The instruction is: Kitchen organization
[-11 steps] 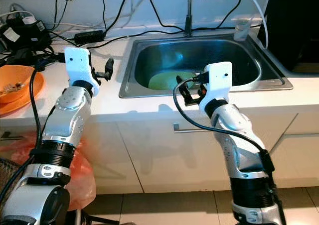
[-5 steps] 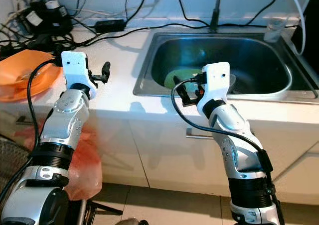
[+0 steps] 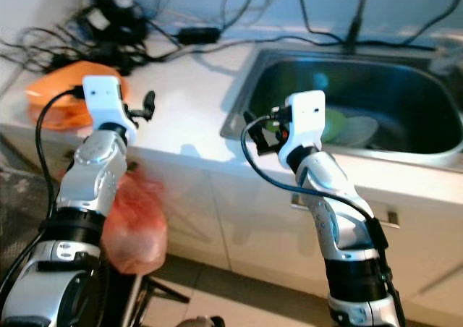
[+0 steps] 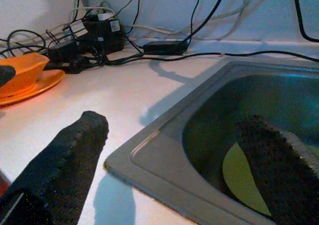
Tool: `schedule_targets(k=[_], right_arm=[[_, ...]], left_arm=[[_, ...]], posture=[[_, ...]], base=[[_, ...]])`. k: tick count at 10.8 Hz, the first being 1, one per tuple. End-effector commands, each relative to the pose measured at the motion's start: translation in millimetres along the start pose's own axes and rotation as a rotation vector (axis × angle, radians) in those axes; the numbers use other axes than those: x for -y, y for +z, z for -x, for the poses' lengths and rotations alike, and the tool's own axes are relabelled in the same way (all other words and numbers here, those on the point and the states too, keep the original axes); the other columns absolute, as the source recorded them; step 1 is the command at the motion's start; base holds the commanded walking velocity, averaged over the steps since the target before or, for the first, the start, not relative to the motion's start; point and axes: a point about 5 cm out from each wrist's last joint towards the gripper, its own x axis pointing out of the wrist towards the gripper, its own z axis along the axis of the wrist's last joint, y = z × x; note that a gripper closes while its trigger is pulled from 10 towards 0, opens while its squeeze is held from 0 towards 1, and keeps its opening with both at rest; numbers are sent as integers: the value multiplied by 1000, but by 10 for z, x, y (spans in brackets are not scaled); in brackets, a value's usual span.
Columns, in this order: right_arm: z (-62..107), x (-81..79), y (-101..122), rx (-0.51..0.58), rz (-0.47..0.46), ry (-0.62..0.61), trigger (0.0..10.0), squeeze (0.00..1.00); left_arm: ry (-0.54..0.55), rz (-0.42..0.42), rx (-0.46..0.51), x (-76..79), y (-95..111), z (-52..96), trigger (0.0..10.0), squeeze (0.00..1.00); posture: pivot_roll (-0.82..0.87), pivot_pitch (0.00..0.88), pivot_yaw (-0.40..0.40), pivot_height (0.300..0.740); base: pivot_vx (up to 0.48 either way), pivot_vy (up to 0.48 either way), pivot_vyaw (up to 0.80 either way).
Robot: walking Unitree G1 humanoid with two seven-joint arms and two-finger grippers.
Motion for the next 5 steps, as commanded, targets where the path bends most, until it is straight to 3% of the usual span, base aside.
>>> schedule_targets(k=[1,5], right_arm=[[-21,-7,61,16,5,0,10000,0],[8,-25,80,13,-1,31,10000,0]], left_arm=[[31,-1,-18,-34,23,-36,10000,0],[162,28,-96,-251,-92,-89,10000,0]], posture=[[-2,0,94,740],[-6,0,84,740]], base=[[0,0,0],[0,0,0]])
